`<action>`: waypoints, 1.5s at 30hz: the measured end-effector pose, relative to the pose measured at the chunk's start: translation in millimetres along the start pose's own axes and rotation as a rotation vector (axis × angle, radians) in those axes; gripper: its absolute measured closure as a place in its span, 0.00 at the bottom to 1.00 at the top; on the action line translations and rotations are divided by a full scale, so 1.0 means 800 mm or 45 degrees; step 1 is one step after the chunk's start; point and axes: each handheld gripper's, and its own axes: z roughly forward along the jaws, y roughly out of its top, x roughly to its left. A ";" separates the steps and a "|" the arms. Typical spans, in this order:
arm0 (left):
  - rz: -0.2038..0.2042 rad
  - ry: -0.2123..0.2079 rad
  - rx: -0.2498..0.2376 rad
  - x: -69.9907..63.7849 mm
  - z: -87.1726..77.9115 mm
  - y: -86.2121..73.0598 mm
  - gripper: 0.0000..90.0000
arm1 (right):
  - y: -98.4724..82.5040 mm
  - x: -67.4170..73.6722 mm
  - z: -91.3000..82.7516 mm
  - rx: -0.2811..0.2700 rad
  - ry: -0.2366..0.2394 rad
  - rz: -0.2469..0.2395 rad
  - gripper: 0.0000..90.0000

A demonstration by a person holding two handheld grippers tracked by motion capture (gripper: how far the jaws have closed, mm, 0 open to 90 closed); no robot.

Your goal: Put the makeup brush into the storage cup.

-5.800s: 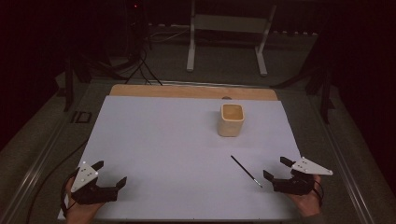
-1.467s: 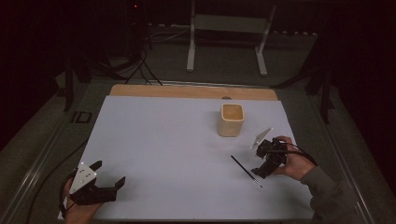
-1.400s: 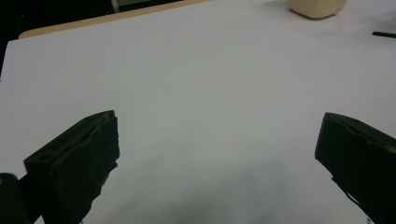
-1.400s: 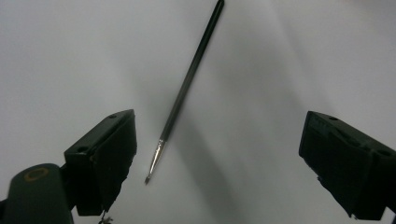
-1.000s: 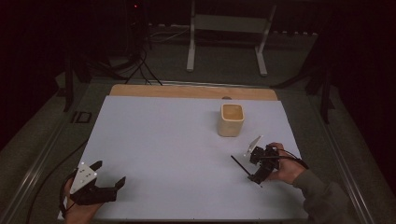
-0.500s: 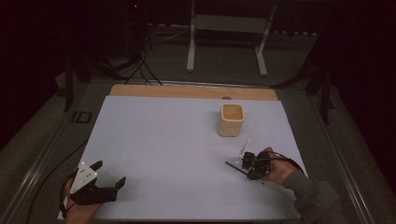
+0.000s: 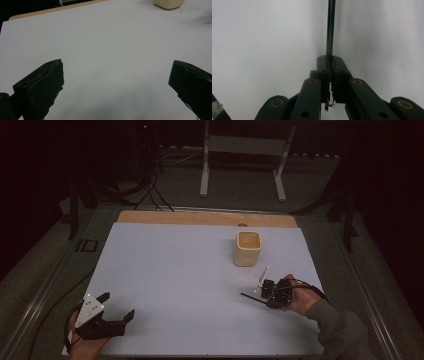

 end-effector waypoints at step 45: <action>0.047 -0.219 -0.113 -0.041 0.014 0.050 0.02 | 0.045 0.009 -0.100 -0.145 -0.125 -0.223 0.96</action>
